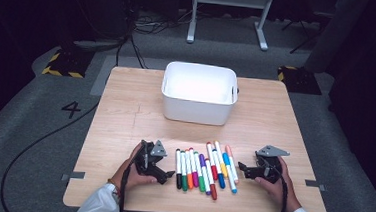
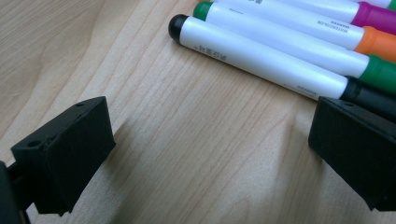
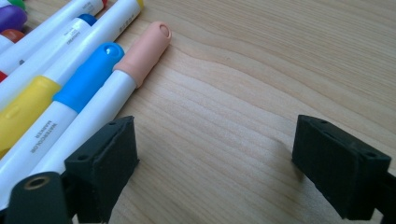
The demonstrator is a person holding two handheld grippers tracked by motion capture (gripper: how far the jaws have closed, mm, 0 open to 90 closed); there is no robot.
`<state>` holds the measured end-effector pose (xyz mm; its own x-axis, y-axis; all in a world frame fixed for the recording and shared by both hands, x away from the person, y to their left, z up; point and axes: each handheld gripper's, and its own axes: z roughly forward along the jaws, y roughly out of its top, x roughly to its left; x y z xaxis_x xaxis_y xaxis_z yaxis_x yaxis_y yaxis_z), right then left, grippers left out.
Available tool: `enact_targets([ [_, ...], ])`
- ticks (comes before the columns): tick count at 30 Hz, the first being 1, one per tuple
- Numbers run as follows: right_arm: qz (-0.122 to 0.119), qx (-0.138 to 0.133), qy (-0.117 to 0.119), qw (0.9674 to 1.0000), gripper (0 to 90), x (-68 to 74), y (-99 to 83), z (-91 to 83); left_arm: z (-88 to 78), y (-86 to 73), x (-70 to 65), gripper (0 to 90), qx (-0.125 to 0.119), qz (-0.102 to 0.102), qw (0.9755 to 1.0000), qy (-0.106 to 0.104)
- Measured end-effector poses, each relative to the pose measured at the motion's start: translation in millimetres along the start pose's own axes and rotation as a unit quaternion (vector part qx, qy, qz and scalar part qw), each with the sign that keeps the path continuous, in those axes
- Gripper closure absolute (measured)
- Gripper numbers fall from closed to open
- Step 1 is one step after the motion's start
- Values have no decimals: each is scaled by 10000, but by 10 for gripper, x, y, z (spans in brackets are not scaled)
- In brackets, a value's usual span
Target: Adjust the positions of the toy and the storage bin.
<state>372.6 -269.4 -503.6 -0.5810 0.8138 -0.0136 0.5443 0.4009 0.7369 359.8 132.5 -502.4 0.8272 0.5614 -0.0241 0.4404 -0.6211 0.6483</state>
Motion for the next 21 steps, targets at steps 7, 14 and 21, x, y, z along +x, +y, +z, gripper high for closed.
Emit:
enact_targets([
  [7, -37, -11, 34, 10000, 145, 2, -13, -15, 63, 72, -54, 1, -2, 48, 10000, -57],
  [14, -65, -13, 77, 9999, 149, -58, -46, -51, 180, 199, -107, 2, -30, 85, 9999, -126],
  [21, -31, -6, 26, 10000, 151, -173, -72, -79, 257, 287, -119, 1, -47, 81, 9998, -147],
])
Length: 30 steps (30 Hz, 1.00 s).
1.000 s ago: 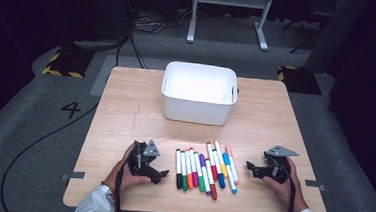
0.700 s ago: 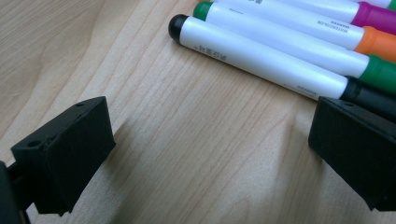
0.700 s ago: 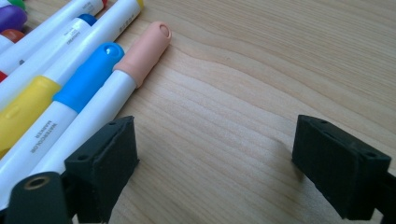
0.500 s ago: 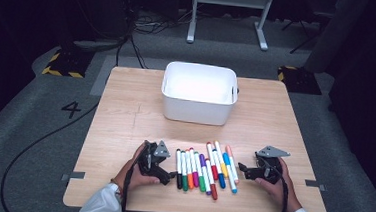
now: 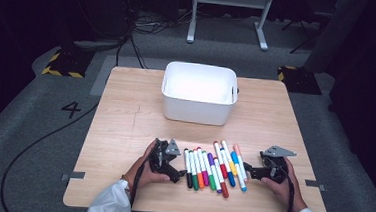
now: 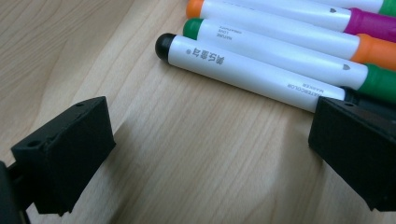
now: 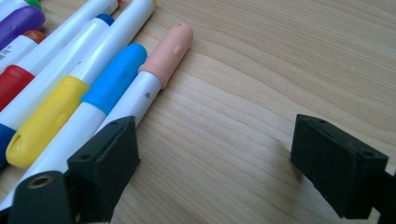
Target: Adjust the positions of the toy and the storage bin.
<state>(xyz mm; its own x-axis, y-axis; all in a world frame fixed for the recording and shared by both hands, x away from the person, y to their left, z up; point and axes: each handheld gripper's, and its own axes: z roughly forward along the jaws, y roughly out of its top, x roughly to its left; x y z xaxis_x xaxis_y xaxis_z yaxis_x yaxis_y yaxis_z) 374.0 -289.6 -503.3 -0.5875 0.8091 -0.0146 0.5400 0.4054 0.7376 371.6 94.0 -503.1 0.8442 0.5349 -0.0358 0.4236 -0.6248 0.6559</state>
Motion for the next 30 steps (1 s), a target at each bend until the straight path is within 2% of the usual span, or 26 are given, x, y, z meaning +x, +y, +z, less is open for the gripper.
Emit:
enact_targets([
  [2, 60, -15, -14, 10000, 151, -29, -15, -15, 45, 54, -6, 2, 19, -1, 10000, -19],
  [8, 32, -3, -29, 10000, 154, -158, -97, -106, 169, 192, -36, 2, -37, 36, 10000, -17],
  [10, 44, -17, -28, 10000, 154, -181, -116, -125, 187, 218, -48, 2, -1, -14, 10000, -6],
  [14, 124, -16, -96, 9999, 154, -293, -204, -220, 304, 355, -72, 2, -24, 38, 10000, -38],
  [16, 97, -2, -116, 9999, 153, -319, -217, -234, 328, 375, -84, 2, -42, 24, 10000, -5],
  [17, 116, -11, -124, 9999, 153, -340, -230, -246, 345, 399, -100, 2, 28, -92, 9999, -47],
  [18, 152, -15, -150, 9998, 153, -381, -256, -275, 381, 440, -97, 2, -14, -4, 10000, -37],
  [21, 189, -11, -162, 9997, 153, -426, -283, -307, 431, 494, -107, 2, -55, 17, 10000, -11],
  [26, 229, 4, -240, 9994, 152, -490, -312, -337, 495, 564, -105, 2, -56, 16, 9999, -98],
  [27, 269, -14, -244, 9993, 152, -501, -315, -341, 497, 571, -123, 2, 3, -95, 10000, -28],
  [28, 268, -9, -265, 9993, 152, -511, -321, -344, 516, 585, -110, 2, -37, -14, 9999, -118],
  [30, 277, 9, -279, 9992, 152, -529, -326, -355, 527, 605, -97, 2, -71, 64, 9999, -109],
])
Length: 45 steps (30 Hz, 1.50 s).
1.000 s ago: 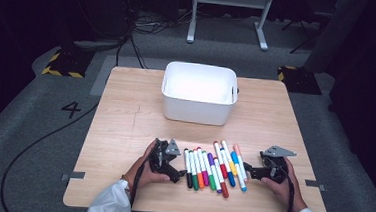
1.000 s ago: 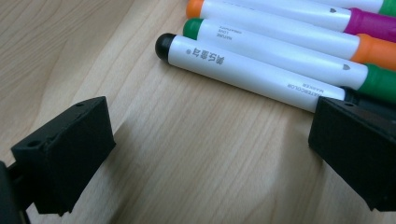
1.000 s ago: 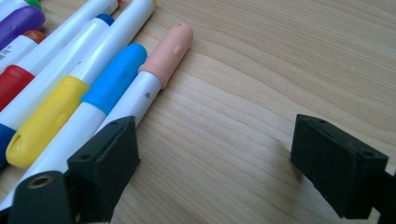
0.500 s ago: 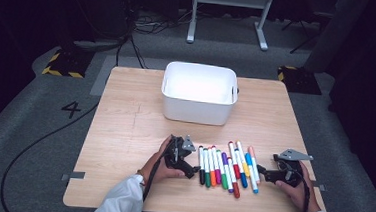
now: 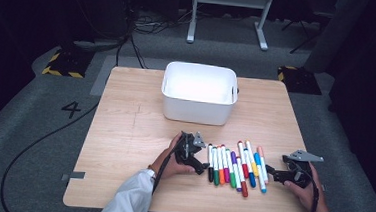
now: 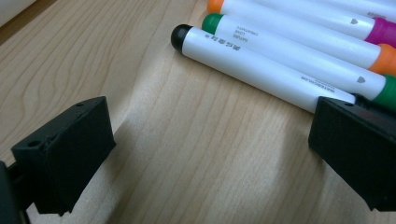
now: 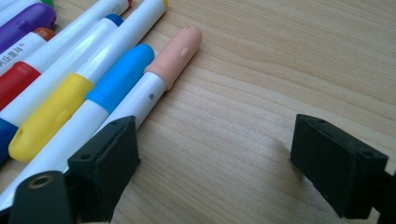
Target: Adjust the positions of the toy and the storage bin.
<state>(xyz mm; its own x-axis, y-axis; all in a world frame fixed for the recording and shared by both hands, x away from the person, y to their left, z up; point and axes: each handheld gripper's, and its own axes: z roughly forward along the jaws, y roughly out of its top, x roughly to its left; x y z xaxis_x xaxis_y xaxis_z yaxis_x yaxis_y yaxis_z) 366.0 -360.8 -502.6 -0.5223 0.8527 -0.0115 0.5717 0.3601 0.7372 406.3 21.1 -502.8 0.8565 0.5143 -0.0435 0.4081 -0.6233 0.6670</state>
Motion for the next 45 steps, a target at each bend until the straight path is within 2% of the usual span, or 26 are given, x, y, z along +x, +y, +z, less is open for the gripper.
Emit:
enact_targets([
  [4, 29, -15, 3, 10000, 151, -4, -2, -1, -2, 4, 3, 2, 23, 13, 10000, -26],
  [5, 29, -15, 4, 10000, 151, -4, -2, -1, -15, 6, 22, 3, 130, 156, 9998, -25],
  [7, 30, -16, 4, 10000, 151, -4, -2, -1, -32, -5, 38, 30, 64, 124, 9999, -20],
  [8, 28, -16, 4, 10000, 151, -4, -2, -1, -37, -14, 34, 66, -42, -49, 10000, -24],
  [9, 29, -15, 4, 10000, 151, -4, -2, -1, -54, -17, 60, 121, -101, -43, 9999, -37],
  [10, 29, -15, 4, 10000, 151, -4, -2, -1, -86, -22, 81, 191, -140, -121, 9998, -91],
  [11, 27, -15, 4, 10000, 151, -5, -2, -1, -103, -25, 104, 202, -235, -119, 9995, -160],
  [13, 29, -15, 3, 10000, 151, -4, -2, -1, -166, -31, 130, 144, -271, -102, 9995, -107],
  [14, 29, -15, 3, 10000, 151, -4, -2, -1, -166, -31, 130, 179, -271, -102, 9995, -107],
  [16, 27, -15, 3, 10000, 151, -4, -2, -1, -239, -38, 167, 150, -336, -109, 9993, -92],
  [20, 28, -15, 3, 10000, 150, -4, -2, -1, -422, -29, 244, 163, -454, -43, 9990, 32],
  [23, -2, 3, -16, 10000, 146, -8, 1, 3, -504, -8, 288, 169, -546, -59, 9985, 59],
  [24, 8, 3, -18, 10000, 145, -6, 3, 7, -557, 16, 314, 170, -582, -87, 9982, 138],
  [31, 37, -6, -13, 10000, 145, -3, 5, 8, -705, 81, 395, 180, -753, -41, 9970, 175],
  [32, 37, -6, -13, 10000, 145, -3, 5, 8, -741, 97, 421, 180, -713, 38, 9973, 185],
  [34, 36, -7, -14, 10000, 145, -3, 5, 8, -792, 121, 439, 186, -790, -4, 9967, 163],
  [39, 38, -6, -13, 10000, 145, -3, 5, 8, -976, 251, 508, 195, -851, 172, 9954, 405],
  [41, 35, -7, -13, 10000, 145, -3, 5, 8, -999, 278, 518, 199, -863, 114, 9953, 414],
  [42, 36, -7, -13, 10000, 145, -3, 5, 8, -1046, 331, 547, 202, -940, 59, 9944, 478],
  [45, 35, -7, -13, 10000, 145, -3, 5, 8, -1129, 397, 590, 205, -1060, 71, 9930, 517],
])
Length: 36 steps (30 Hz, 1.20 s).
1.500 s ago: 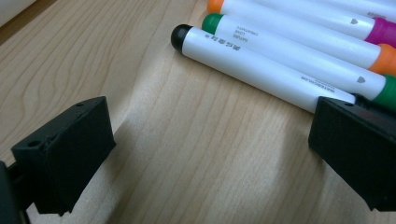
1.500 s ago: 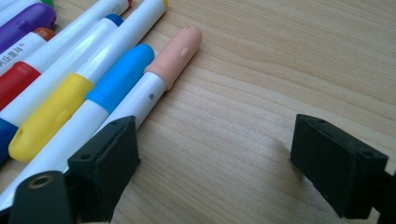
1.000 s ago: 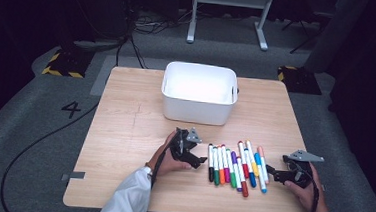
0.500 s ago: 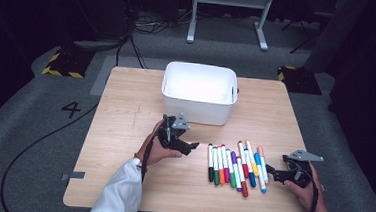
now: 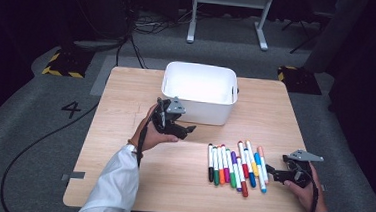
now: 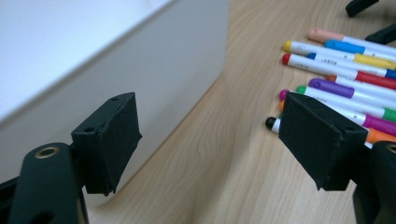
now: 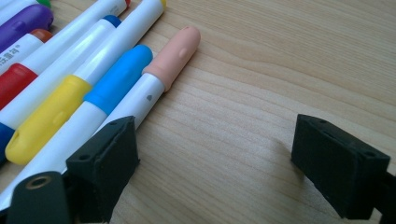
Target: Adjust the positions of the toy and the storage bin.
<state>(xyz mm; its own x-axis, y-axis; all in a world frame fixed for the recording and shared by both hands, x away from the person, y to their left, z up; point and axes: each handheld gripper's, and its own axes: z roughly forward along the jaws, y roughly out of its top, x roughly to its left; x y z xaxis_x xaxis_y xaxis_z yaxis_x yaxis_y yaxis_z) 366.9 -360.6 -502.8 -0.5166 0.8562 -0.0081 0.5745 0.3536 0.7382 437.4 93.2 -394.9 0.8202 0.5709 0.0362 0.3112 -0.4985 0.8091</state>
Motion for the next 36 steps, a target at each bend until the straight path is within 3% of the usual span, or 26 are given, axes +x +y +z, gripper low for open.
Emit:
enact_targets([
  [12, 0, 0, 0, 10000, 145, 0, 0, 0, -76, 317, 171, 216, -154, 189, 9996, 131],
  [13, -10, 4, -4, 10000, 145, -1, 0, 0, -71, 351, 208, 216, -97, 269, 9994, 173],
  [17, -18, 5, -4, 10000, 145, -2, -1, 0, 8, 454, 309, 230, 77, 252, 9994, 225],
  [23, -11, 4, -5, 10000, 145, -2, 0, 0, 114, 509, 390, 261, 174, 194, 9994, 235],
  [24, -2, 2, -2, 10000, 145, 0, 0, 0, 161, 514, 423, 273, 326, 233, 9989, 230],
  [25, -11, 2, -4, 10000, 145, -2, -1, 0, 161, 514, 423, 286, 326, 233, 9989, 230],
  [27, 4, -1, 1, 10000, 145, 0, 0, 0, 211, 528, 476, 304, 510, 232, 9983, 144],
  [30, -25, 8, -5, 10000, 145, -3, -1, 0, 262, 535, 490, 355, 443, 186, 9988, 130],
  [32, -30, 10, -7, 10000, 145, -4, -1, 0, 288, 558, 514, 382, 580, 284, 9979, -7],
  [33, -28, 8, -7, 10000, 145, -4, -1, 0, 322, 565, 510, 440, 671, 305, 9972, -117],
  [35, -14, 5, -2, 10000, 145, -2, -1, 0, 344, 567, 512, 472, 732, 400, 9965, -69],
  [36, -27, 8, -7, 10000, 145, -3, -1, 0, 400, 557, 498, 506, 753, 264, 9967, -130],
])
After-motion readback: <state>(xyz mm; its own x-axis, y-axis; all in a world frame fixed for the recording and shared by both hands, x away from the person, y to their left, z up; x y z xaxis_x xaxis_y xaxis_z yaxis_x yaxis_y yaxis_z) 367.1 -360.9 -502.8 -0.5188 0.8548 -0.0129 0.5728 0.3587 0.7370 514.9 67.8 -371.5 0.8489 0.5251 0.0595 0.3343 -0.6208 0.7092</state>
